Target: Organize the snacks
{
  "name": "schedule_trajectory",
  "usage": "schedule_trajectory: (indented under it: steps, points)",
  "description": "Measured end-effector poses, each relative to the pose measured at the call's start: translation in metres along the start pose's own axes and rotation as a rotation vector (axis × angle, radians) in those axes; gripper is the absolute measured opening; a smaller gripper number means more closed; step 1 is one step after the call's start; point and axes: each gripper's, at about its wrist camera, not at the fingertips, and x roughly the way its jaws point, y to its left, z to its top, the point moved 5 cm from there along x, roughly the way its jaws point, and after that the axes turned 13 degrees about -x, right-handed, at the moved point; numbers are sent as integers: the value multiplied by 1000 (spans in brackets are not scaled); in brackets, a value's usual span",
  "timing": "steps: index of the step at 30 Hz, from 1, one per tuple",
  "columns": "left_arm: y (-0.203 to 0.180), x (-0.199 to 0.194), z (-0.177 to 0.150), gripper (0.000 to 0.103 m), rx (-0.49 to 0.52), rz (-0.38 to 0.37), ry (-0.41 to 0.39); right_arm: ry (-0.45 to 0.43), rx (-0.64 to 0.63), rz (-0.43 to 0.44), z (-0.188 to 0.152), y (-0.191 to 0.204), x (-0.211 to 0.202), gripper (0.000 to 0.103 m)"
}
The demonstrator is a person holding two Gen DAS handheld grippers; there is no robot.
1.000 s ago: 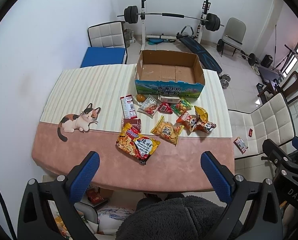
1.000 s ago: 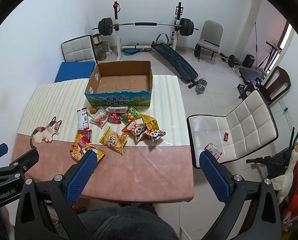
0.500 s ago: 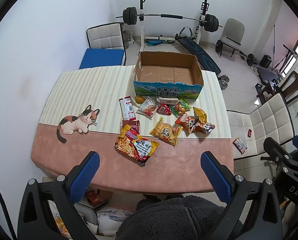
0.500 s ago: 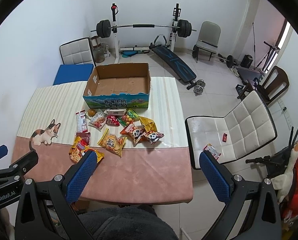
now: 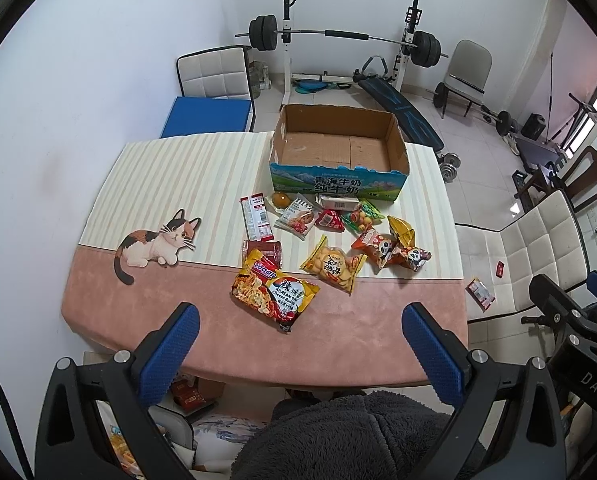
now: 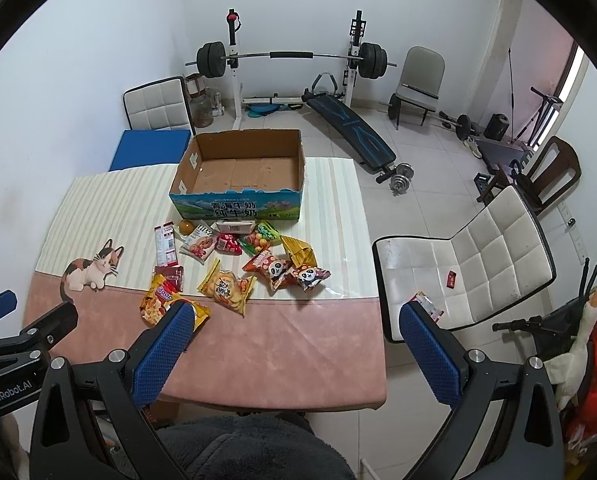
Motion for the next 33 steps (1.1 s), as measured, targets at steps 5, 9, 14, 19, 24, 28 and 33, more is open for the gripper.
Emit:
schedule_trajectory:
  steps: [5, 9, 14, 19, 24, 28, 33]
  points:
    - [0, -1, 2, 103, -3, -2, -1, -2, 1, -1, 1, 1, -1, 103]
    - [0, -2, 3, 103, -4, -2, 1, -2, 1, 0, 1, 1, -1, 103]
    - [0, -2, 2, 103, 0, -4, -6, -2, 0, 1, 1, 1, -1, 103]
    - [0, -4, 4, 103, 0, -4, -8, -3, 1, 0, 0, 1, -1, 103]
    - [1, -4, 4, 103, -1, -4, -8, -6, 2, 0, 5, 4, -4, 103]
    - [0, -6, 5, 103, -6, -6, -10, -7, 5, 1, 2, 2, -3, 103]
    - [5, 0, 11, 103, -49, 1, -10, 5, 36, 15, 9, 3, 9, 103]
